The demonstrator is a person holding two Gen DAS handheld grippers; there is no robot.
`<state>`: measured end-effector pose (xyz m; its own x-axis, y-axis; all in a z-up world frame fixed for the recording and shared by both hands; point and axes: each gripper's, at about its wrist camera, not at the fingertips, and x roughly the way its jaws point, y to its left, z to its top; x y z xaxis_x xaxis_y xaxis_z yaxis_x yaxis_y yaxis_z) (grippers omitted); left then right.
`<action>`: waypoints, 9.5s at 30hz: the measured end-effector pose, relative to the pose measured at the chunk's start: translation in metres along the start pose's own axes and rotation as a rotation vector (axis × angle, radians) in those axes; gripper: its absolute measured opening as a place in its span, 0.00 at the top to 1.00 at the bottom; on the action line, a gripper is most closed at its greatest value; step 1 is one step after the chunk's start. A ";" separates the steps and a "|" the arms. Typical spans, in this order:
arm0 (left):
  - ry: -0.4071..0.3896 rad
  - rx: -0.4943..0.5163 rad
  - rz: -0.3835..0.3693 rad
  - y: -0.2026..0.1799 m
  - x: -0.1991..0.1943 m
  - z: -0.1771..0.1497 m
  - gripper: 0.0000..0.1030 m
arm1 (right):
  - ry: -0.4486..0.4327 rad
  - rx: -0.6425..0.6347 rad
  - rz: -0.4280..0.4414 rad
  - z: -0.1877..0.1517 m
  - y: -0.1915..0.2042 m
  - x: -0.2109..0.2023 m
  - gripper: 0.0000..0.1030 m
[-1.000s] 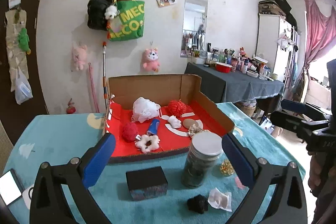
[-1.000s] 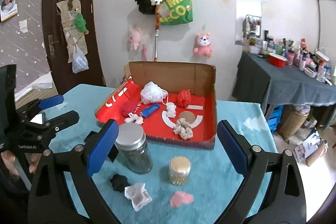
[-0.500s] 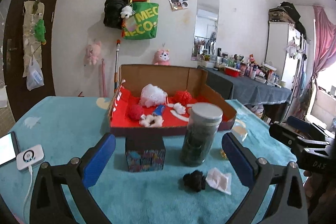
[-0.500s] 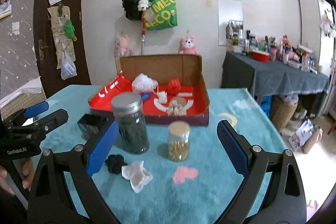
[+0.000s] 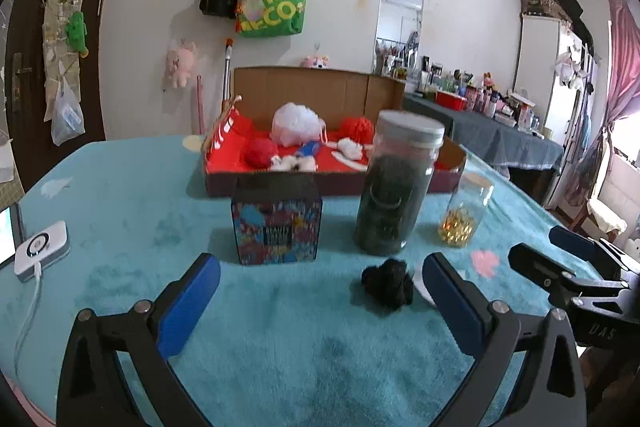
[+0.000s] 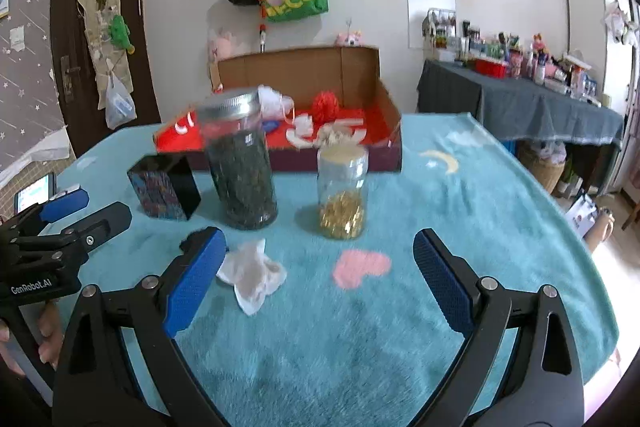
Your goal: Organize soft objects
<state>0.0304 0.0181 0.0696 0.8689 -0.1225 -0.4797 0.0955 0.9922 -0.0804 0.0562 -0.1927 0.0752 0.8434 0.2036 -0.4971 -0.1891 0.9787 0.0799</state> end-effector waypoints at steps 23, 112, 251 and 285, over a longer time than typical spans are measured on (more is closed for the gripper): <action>0.127 0.000 0.015 0.005 0.023 -0.028 0.00 | 0.117 0.027 0.004 -0.037 -0.003 0.024 0.07; 0.346 -0.002 -0.096 0.109 0.068 0.034 0.74 | 0.287 0.025 0.193 0.019 -0.088 0.054 0.93; 0.499 0.003 0.016 0.040 0.221 0.143 0.00 | 0.565 -0.020 0.031 0.149 -0.017 0.233 0.22; 0.501 -0.008 0.042 0.044 0.220 0.140 0.00 | 0.567 -0.011 0.024 0.146 -0.020 0.232 0.22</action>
<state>0.2939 0.0379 0.0824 0.5316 -0.0809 -0.8431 0.0597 0.9965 -0.0579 0.3289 -0.1610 0.0849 0.4372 0.1771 -0.8817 -0.2126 0.9730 0.0900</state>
